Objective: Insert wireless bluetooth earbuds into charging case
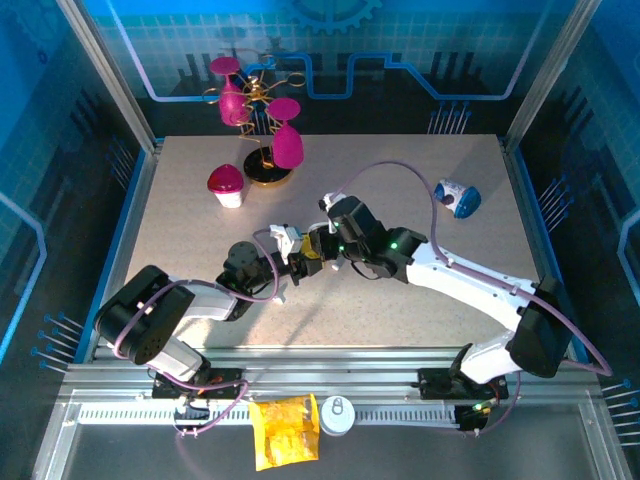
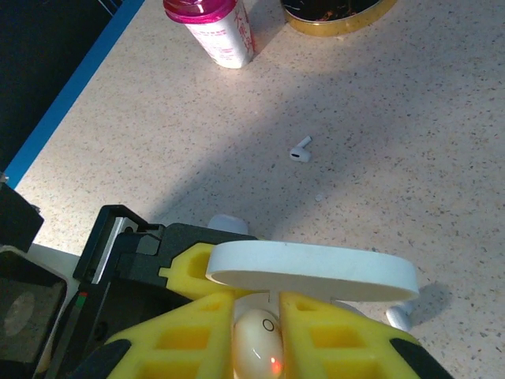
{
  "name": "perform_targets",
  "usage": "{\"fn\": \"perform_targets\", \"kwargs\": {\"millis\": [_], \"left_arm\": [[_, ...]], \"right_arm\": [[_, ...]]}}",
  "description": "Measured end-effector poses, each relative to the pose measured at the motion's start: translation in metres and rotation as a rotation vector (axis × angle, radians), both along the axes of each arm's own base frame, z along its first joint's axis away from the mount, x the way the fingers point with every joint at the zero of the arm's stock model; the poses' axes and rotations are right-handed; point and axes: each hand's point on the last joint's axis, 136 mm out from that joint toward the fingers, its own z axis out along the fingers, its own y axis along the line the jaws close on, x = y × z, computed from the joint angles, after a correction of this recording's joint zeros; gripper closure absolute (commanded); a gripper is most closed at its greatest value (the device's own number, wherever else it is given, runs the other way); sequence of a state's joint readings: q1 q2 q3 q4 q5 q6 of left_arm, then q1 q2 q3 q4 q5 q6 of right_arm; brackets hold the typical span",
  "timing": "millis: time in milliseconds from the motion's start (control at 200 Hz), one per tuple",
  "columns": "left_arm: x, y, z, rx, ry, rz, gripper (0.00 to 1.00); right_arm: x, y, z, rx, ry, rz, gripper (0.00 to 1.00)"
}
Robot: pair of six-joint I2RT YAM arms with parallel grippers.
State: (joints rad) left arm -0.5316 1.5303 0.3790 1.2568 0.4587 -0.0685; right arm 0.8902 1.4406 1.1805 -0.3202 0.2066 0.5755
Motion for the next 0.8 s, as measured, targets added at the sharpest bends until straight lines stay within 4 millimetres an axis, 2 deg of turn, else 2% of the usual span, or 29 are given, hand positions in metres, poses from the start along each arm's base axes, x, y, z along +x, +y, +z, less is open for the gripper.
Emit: {"fn": "perform_targets", "kwargs": {"millis": [100,180,475,800], "left_arm": [[0.0,0.0,-0.002,0.004,0.006,0.001,0.74],[0.0,0.0,-0.002,0.006,0.009,0.002,0.74],[0.0,0.001,0.001,0.002,0.003,0.002,0.74],[-0.001,0.001,0.006,-0.004,-0.007,0.002,0.74]], "right_arm": [[0.0,0.001,-0.002,-0.012,-0.007,0.003,0.72],[-0.003,0.004,0.0,-0.002,-0.004,0.015,0.7],[-0.01,0.009,0.018,0.052,-0.027,0.046,0.71],[-0.009,0.008,0.018,0.059,-0.022,0.051,0.72]]}}
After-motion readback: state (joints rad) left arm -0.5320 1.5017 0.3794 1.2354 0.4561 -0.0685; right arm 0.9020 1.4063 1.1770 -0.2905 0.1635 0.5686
